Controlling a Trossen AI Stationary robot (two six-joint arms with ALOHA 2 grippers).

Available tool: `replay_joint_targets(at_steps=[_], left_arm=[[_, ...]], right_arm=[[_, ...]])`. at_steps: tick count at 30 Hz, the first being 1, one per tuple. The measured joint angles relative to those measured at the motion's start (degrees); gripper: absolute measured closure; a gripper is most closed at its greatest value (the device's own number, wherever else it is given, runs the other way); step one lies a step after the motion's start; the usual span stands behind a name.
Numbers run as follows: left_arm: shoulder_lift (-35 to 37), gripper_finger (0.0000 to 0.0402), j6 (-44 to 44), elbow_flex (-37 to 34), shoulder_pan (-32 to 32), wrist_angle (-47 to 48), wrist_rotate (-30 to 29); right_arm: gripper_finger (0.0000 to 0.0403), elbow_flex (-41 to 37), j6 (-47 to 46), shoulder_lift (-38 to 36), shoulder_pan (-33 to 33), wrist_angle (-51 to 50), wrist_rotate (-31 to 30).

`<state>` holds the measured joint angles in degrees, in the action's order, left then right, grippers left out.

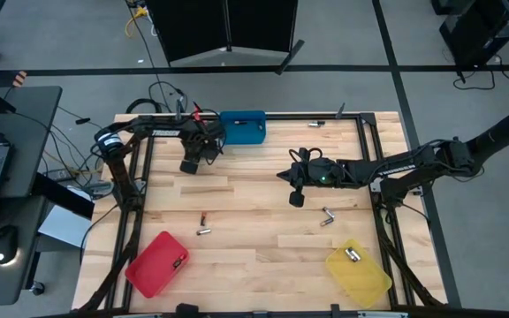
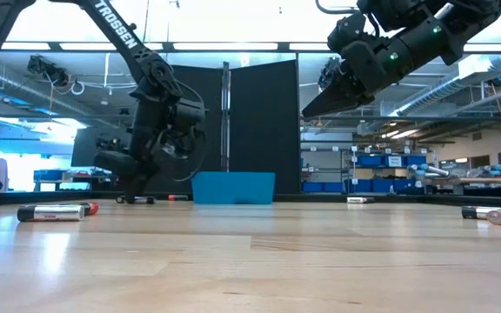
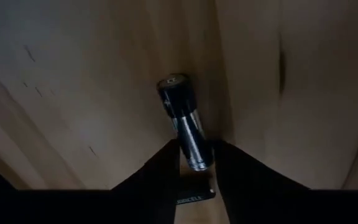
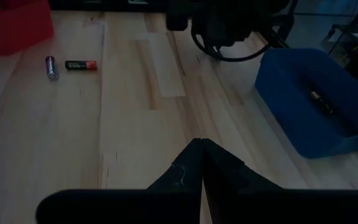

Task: Sort batteries
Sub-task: Put the silver battery into the yellow bin

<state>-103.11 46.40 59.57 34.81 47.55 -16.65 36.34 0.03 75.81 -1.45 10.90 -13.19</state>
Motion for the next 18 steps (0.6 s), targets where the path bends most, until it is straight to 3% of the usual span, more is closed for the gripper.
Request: replay_joint_targets(at_steps=[6, 11, 15, 18], left_arm=[[0.1, 0.0355, -5.3, 0.0, 0.0, 0.4, 0.4], [0.8, 0.0356, -13.3, 1.5, -0.3, 1.3, 2.2], [5.8, 0.0356, -19.0, -0.1, -0.3, -1.7, 12.0], [11.2, 0.0356, -23.7, -4.1, -1.3, -10.0, 18.3]], right_arm=[[0.0382, 0.0, 0.0, 0.0, 0.0, -0.3, 0.0], [0.0382, 0.0, 0.0, 0.0, 0.0, -0.3, 0.0], [0.0382, 0.0, 0.5, 0.0, 0.1, -0.5, 0.0], [0.0383, -0.8, 1.5, 0.0, 0.2, 0.7, 0.0]])
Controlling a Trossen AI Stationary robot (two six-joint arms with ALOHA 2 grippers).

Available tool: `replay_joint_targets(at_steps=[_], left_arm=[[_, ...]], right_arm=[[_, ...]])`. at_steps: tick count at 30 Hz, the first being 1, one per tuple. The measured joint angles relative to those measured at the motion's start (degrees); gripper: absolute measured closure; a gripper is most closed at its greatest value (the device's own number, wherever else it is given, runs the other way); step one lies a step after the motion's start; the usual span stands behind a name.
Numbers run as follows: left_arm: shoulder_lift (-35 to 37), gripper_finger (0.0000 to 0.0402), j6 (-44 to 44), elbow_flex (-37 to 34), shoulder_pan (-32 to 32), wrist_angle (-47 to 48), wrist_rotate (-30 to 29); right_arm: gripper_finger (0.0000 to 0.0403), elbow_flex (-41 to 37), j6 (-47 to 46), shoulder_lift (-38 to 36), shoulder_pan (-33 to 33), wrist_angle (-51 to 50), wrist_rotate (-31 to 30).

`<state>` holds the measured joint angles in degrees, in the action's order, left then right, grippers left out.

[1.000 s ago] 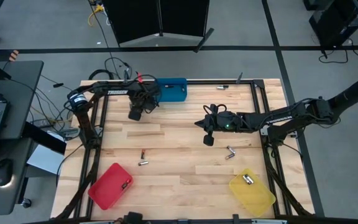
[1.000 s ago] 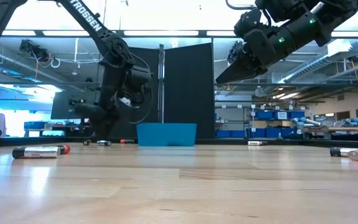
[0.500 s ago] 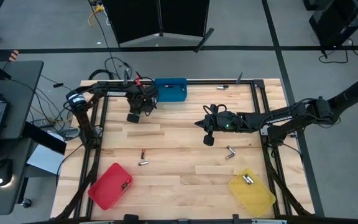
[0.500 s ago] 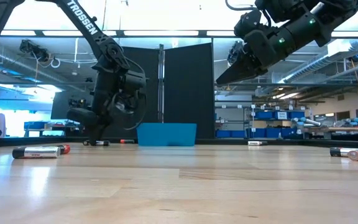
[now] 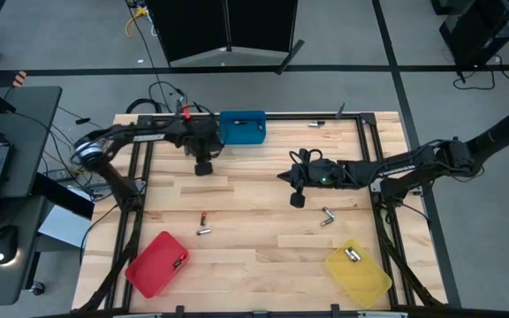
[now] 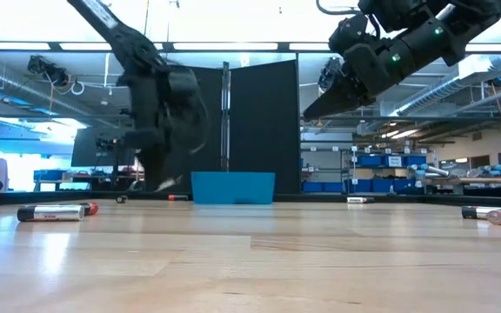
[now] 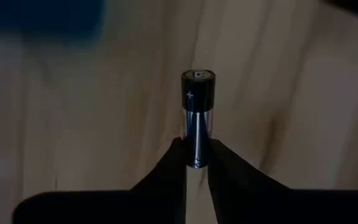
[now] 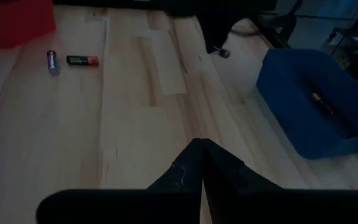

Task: Sort batteries
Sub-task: Put the silver battery into the yellow bin

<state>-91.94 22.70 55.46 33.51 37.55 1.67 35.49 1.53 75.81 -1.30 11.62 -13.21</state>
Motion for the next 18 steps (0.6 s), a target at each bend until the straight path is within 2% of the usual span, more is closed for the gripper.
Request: replay_joint_targets(at_steps=[4, 8, 11, 14, 18], left_arm=[[7.3, 0.0356, -7.9, -7.2, -3.2, -16.0, 7.1], [11.4, 0.0356, -16.4, -13.7, -7.8, -35.2, 14.0], [11.5, 0.0356, -22.2, -17.9, -11.6, -50.7, 18.4], [10.4, 0.0356, -24.9, -20.7, -15.5, -66.6, 19.9], [7.8, 0.0356, -27.9, -21.7, -19.6, -79.9, 18.6]], right_arm=[[0.0390, -3.5, -0.2, 0.0, 0.0, 5.1, 0.0], [0.0395, -8.2, -2.2, 0.1, -0.2, 18.0, 3.0], [0.0385, -10.2, -6.3, 0.9, -0.3, 27.9, 4.3], [0.0366, -10.1, -10.1, 3.4, 0.0, 31.9, 4.3], [0.0343, -7.6, -12.6, 7.9, 1.2, 36.3, 4.3]])
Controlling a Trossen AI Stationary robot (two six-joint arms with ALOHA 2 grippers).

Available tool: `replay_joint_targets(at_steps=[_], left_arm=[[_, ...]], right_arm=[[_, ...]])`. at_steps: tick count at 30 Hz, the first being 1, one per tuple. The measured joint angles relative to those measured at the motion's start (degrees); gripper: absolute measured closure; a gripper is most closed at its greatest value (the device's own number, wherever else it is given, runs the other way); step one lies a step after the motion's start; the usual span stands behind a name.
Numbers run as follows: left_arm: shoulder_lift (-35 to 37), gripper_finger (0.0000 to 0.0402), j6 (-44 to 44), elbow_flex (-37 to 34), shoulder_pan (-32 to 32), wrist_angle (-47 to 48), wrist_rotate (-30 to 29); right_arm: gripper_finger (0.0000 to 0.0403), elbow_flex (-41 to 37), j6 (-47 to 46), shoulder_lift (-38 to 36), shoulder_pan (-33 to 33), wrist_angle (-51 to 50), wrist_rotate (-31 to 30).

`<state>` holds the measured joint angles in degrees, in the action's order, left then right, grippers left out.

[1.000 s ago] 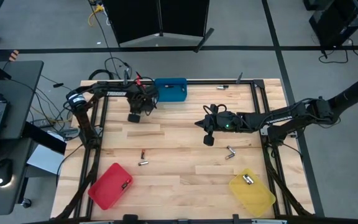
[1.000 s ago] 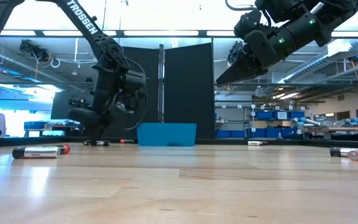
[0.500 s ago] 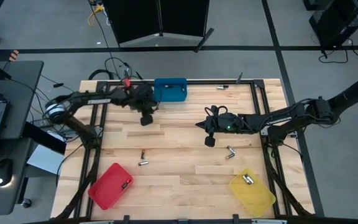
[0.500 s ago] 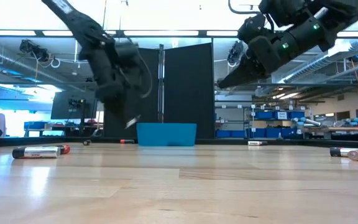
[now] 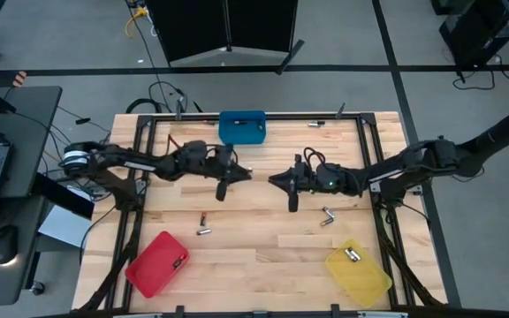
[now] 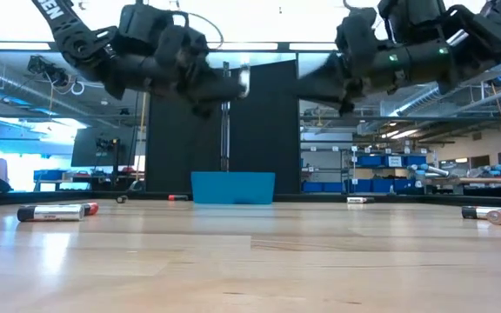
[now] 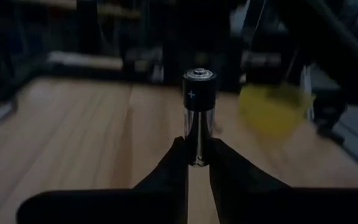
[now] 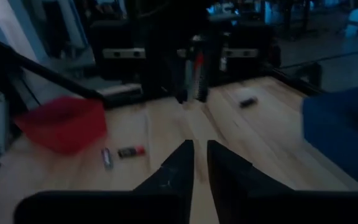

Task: Sort batteries
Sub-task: Put the silver battery into the yellow bin

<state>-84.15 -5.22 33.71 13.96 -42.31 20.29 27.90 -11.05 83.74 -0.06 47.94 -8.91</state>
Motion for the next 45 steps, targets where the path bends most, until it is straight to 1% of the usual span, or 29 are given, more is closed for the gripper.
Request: replay_joint_targets(at_steps=[3, 7, 11, 15, 18, 29, 31, 35, 38, 42, 45], left_arm=[[-2.2, 0.0356, -0.2, 0.1, -2.7, -7.5, -1.7], [-5.1, 0.0356, -0.3, 0.0, -4.4, -11.8, -3.0], [-7.4, 0.0356, -3.0, 0.0, -4.5, -14.5, -3.1], [-8.4, 0.0356, -5.4, 0.7, -4.6, -15.0, -3.1], [-9.1, 0.0356, -5.6, 1.4, -5.0, -14.7, -2.8], [-9.1, 0.0356, -5.6, 1.5, -5.8, -14.6, -2.9], [-9.1, 0.0356, -5.6, 1.5, -6.1, -14.8, -3.0], [-9.1, 0.0356, -5.7, 3.5, -6.8, -12.1, -3.2], [-9.1, 0.0356, -5.2, 4.8, -7.3, -11.5, -3.2], [-9.1, 0.0356, -4.5, 5.1, -7.3, -11.3, -3.3], [-9.1, 0.0356, -4.5, 5.1, -7.3, -9.9, -3.3]], right_arm=[[0.0323, 2.1, -1.2, 2.5, 1.1, 2.5, -0.4], [0.0290, 3.9, -1.2, 3.3, 2.6, 5.7, -0.9], [0.0260, 5.0, -1.3, 2.8, 3.6, 6.4, -0.9], [0.0247, 6.0, -1.2, 3.0, 3.8, 6.0, -1.0], [0.0247, 6.5, -1.0, 3.6, 3.5, 4.8, -2.4], [0.0250, 6.6, -2.5, 4.3, 2.6, 5.2, -1.9], [0.0250, 6.6, -2.7, 4.3, 2.4, 5.1, -1.0], [0.0251, 6.6, -4.3, 4.3, 1.5, 5.2, 3.0], [0.0255, 6.6, -4.4, 4.3, 1.3, 5.2, 3.5], [0.0275, 6.6, -4.4, 4.3, 1.4, 5.5, 3.5], [0.0304, 6.6, -4.3, 4.3, 1.4, 6.0, 3.5]])
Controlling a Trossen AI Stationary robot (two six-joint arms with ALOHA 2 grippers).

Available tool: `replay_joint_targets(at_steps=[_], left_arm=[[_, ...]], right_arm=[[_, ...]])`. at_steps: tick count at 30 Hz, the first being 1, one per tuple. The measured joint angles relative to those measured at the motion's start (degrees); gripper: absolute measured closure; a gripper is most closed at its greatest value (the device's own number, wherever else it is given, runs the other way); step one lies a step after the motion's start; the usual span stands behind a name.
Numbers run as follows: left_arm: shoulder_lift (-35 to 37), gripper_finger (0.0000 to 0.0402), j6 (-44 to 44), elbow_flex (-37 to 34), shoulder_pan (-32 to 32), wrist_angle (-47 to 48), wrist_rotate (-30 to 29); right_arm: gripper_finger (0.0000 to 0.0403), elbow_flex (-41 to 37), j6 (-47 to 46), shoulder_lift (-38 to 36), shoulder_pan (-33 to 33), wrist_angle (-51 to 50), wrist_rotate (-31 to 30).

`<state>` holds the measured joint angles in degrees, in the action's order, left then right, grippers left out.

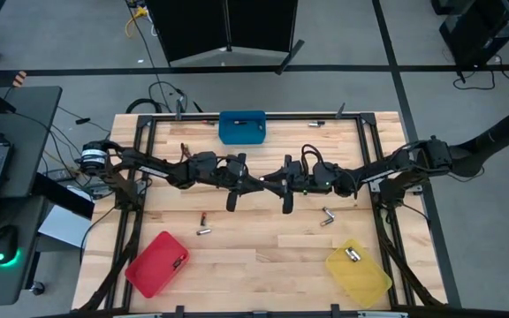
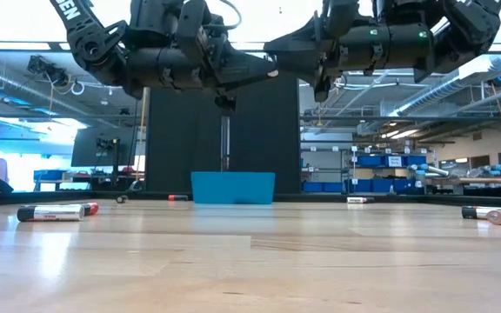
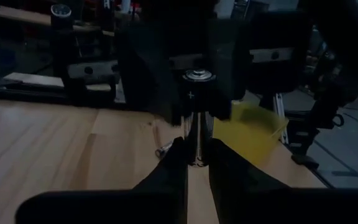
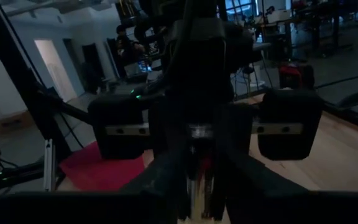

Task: Sort batteries
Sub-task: Put the silver battery into the yellow bin

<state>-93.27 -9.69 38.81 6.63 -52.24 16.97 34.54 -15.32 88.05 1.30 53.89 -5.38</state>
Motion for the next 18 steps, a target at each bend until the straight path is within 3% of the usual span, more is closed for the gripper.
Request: replay_joint_targets(at_steps=[3, 12, 18], left_arm=[[0.0, 0.0356, 0.0, 0.0, 0.0, 0.4, -0.1], [0.0, 0.0354, 0.1, 0.0, 0.0, 0.4, 0.0], [0.0, 0.0284, 0.6, 0.1, 0.0, 1.1, -0.6]], right_arm=[[0.0339, 0.0, 0.9, 0.0, 0.0, 0.1, 0.0], [0.0341, 0.0, 2.4, -0.2, 0.0, -0.1, 0.1], [0.0341, 1.8, 2.5, -5.0, 0.0, -9.2, 0.5]])
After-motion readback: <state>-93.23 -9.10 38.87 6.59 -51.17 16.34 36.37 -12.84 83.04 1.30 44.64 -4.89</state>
